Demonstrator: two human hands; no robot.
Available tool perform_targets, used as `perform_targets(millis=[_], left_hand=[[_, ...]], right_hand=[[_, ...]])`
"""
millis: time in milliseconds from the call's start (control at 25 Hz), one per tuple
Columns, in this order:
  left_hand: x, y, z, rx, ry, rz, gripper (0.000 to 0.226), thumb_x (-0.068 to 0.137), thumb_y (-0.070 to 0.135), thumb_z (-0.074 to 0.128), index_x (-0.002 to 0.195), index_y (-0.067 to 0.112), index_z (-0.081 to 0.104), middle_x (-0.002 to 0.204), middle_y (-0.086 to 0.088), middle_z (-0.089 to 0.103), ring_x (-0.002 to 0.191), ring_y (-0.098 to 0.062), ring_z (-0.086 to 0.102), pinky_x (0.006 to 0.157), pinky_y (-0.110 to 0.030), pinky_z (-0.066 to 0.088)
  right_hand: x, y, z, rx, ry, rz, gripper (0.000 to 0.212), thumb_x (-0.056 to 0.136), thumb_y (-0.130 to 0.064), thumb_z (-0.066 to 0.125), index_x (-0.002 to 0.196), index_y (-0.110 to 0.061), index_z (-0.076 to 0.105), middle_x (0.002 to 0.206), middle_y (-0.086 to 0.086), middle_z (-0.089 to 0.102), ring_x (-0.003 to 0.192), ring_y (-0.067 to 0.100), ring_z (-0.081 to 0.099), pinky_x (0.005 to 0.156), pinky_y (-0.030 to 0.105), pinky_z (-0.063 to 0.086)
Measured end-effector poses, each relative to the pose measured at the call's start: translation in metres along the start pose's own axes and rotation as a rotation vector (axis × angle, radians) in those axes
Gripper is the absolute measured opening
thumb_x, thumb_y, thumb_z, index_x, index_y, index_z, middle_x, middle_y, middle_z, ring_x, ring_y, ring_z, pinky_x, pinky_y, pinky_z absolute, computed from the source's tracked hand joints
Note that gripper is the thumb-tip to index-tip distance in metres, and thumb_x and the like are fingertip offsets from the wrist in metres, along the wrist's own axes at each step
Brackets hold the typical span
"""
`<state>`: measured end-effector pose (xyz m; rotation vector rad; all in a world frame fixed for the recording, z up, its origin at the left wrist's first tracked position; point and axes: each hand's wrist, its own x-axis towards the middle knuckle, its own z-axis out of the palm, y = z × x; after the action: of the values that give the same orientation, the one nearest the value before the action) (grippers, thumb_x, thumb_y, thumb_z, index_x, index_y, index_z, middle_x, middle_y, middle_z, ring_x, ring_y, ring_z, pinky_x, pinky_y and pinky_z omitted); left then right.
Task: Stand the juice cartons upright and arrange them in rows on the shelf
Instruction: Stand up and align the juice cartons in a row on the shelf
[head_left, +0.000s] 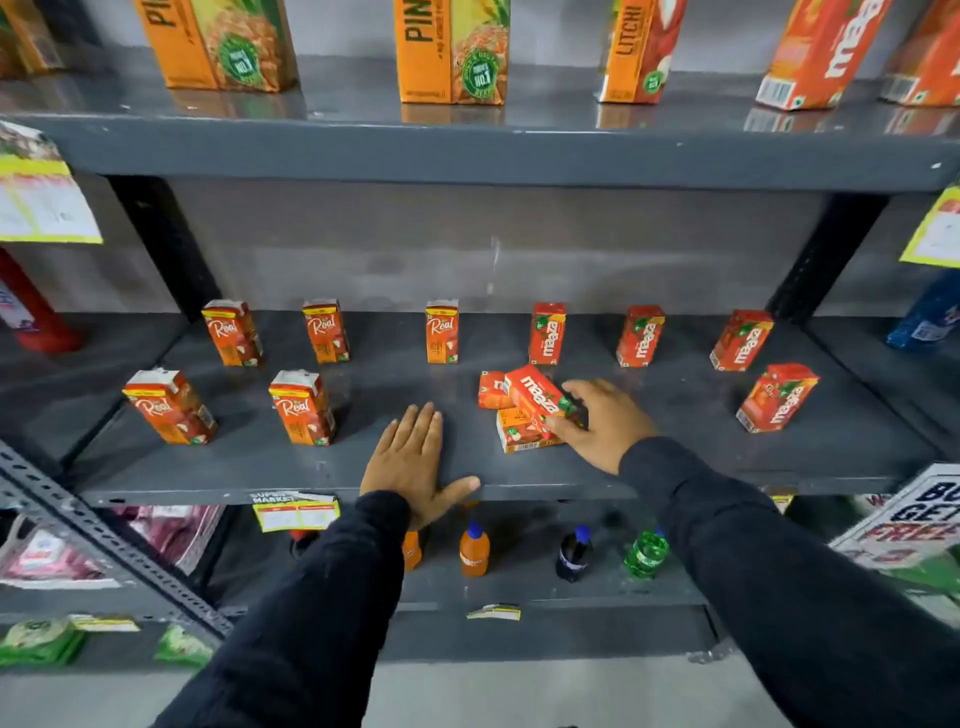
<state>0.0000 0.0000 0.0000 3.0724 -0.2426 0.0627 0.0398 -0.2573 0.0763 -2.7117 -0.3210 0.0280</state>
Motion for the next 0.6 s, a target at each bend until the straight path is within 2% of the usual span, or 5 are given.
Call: perform_targets(millis=[160, 280, 400, 480, 600], left_hand=[[-0.002, -0.001, 0.01, 0.033, -0.012, -0.052, 0.116, 0.068, 0.091, 0.004, 0.151, 0.011, 0.009, 0.161, -0.007, 0.006, 0.147, -0.025, 0.002, 0.118, -0.041, 0.003], [-0.002, -0.003, 0.008, 0.024, -0.028, -0.049, 0.116, 0.067, 0.092, 0.003, 0.151, 0.012, 0.006, 0.161, -0.006, 0.003, 0.147, -0.023, -0.001, 0.118, -0.04, 0.001], [-0.001, -0.003, 0.011, 0.042, -0.052, -0.058, 0.116, 0.066, 0.092, 0.002, 0.151, 0.013, 0.004, 0.161, -0.005, 0.0, 0.147, -0.023, -0.003, 0.119, -0.04, 0.0], [-0.001, -0.002, 0.012, 0.047, -0.058, -0.065, 0.116, 0.067, 0.092, 0.004, 0.151, 0.013, 0.004, 0.161, -0.005, 0.001, 0.147, -0.023, -0.003, 0.119, -0.04, 0.0], [0.0, -0.003, 0.012, 0.049, -0.049, -0.075, 0.114, 0.069, 0.092, 0.008, 0.152, 0.014, 0.005, 0.161, -0.005, 0.002, 0.147, -0.022, -0.002, 0.119, -0.039, -0.001]], right_hand=[[-0.01, -0.003, 0.025, 0.319, 0.087, 0.224, 0.056, 0.074, -0.051, 0.069, 0.116, -0.019, 0.052, 0.114, 0.003, 0.061, 0.098, 0.021, 0.06, 0.084, 0.035, 0.049], [-0.01, -0.019, 0.032, 0.984, 0.099, 0.566, 0.034, 0.075, -0.042, 0.074, 0.087, -0.016, 0.056, 0.091, 0.006, 0.063, 0.077, 0.022, 0.058, 0.068, 0.031, 0.046], [-0.008, -0.029, 0.035, 1.438, 0.016, 0.749, 0.033, 0.076, -0.036, 0.075, 0.09, -0.011, 0.059, 0.087, 0.007, 0.062, 0.083, 0.023, 0.064, 0.073, 0.034, 0.053], [-0.005, -0.03, 0.036, 1.524, -0.001, 0.759, 0.025, 0.08, -0.027, 0.073, 0.091, -0.008, 0.06, 0.092, 0.01, 0.064, 0.094, 0.025, 0.065, 0.081, 0.036, 0.052], [-0.004, -0.031, 0.036, 1.52, 0.045, 0.737, 0.016, 0.083, -0.017, 0.069, 0.087, -0.006, 0.058, 0.088, 0.012, 0.065, 0.089, 0.026, 0.068, 0.082, 0.036, 0.054]])
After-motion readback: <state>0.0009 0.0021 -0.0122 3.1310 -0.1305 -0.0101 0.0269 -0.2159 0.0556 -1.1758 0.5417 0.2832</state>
